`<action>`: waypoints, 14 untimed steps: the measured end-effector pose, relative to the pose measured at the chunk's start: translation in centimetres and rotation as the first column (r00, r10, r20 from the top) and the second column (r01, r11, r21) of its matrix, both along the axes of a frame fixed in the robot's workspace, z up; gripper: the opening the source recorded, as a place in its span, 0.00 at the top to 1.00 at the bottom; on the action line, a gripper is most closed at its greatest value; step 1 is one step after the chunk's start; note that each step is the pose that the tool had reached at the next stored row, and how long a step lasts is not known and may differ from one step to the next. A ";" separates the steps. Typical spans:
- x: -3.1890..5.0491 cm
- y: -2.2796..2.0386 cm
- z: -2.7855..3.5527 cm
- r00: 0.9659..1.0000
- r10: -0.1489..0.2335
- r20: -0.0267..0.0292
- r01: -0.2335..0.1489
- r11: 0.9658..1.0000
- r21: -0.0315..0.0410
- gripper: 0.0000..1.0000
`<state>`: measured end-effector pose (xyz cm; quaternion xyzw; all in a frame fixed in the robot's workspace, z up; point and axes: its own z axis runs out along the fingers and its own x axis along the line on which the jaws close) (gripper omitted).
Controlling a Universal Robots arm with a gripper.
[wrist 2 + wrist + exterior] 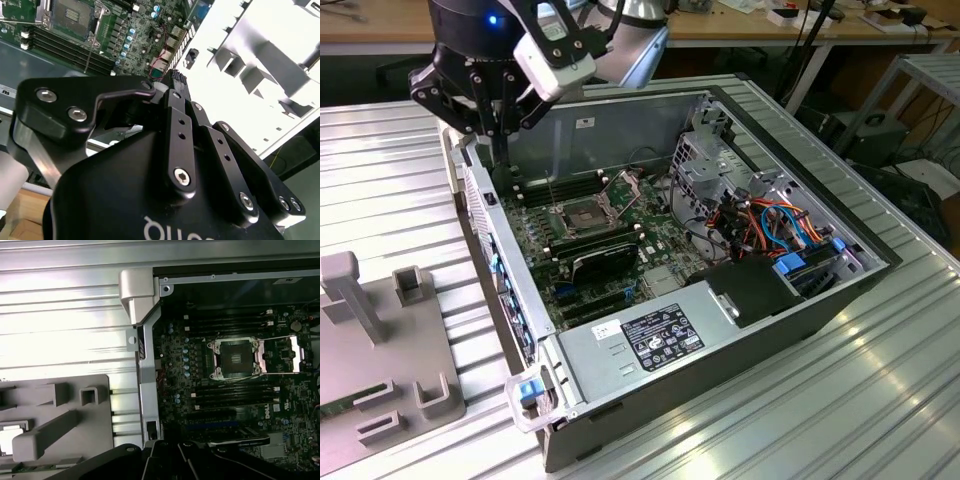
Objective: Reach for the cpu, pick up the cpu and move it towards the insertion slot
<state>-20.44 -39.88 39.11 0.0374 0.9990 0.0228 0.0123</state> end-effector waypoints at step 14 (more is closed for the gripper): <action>-1.58 0.00 -0.09 1.000 0.000 0.000 0.000 1.000 0.000 0.89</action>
